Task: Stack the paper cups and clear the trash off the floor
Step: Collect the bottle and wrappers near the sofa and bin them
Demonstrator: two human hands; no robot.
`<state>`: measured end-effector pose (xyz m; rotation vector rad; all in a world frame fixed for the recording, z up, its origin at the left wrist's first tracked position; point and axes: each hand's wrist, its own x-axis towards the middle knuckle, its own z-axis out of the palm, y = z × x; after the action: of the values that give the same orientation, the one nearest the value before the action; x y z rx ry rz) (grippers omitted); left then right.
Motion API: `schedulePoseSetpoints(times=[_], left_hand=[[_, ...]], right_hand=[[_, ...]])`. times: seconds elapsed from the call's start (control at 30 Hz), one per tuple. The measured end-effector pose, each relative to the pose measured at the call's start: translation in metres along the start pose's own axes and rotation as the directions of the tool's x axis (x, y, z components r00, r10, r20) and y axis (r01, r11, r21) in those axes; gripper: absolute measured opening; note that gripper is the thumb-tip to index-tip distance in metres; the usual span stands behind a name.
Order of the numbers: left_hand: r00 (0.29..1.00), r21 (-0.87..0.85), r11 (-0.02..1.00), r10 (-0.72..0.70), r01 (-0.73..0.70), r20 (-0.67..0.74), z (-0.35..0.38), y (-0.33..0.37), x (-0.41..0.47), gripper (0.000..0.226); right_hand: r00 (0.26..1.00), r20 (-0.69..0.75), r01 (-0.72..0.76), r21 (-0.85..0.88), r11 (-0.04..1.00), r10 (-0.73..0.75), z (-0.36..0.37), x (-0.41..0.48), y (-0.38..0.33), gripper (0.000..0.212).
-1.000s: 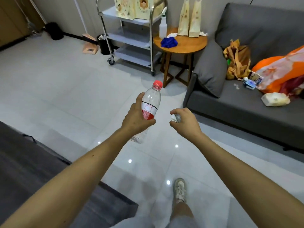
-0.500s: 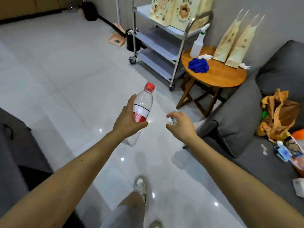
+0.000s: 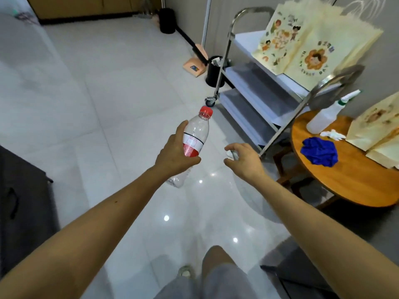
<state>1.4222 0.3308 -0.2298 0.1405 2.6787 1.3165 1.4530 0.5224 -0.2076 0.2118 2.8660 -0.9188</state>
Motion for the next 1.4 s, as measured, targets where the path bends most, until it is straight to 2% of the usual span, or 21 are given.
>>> schedulePoseSetpoints(times=[0.3, 0.43, 0.63, 0.8, 1.07, 1.4], left_hand=[[0.996, -0.007, 0.998, -0.06, 0.059, -0.062, -0.047, -0.013, 0.233, 0.103], [0.985, -0.024, 0.997, -0.074, 0.071, -0.157, -0.098, -0.008, 0.334, 0.103], [0.978, -0.011, 0.994, -0.113, 0.113, -0.175, -0.148, -0.03, 0.469, 0.102], [0.991, -0.001, 0.996, -0.088, 0.089, -0.101, -0.173, -0.059, 0.61, 0.1], [0.995, 0.03, 0.999, -0.018, 0.015, 0.093, -0.212, -0.052, 0.821, 0.1], [0.96, 0.086, 0.994, 0.045, -0.072, 0.276, -0.171, -0.023, 1.057, 0.102]], right_hand=[[0.995, 0.076, 0.063, 0.006, 0.998, -0.063, -0.005, 0.252, -0.038, 0.035], [0.99, 0.092, 0.106, 0.018, 0.994, -0.107, -0.017, 0.376, -0.077, 0.035], [0.984, 0.116, 0.137, 0.011, 0.991, -0.137, -0.013, 0.524, -0.133, 0.035], [0.984, 0.129, 0.124, -0.013, 0.992, -0.122, 0.012, 0.647, -0.166, 0.036], [0.995, 0.075, -0.068, 0.038, 0.997, 0.065, -0.004, 0.817, -0.201, 0.039], [0.973, 0.034, -0.23, 0.093, 0.969, 0.227, -0.035, 1.019, -0.16, 0.042]])
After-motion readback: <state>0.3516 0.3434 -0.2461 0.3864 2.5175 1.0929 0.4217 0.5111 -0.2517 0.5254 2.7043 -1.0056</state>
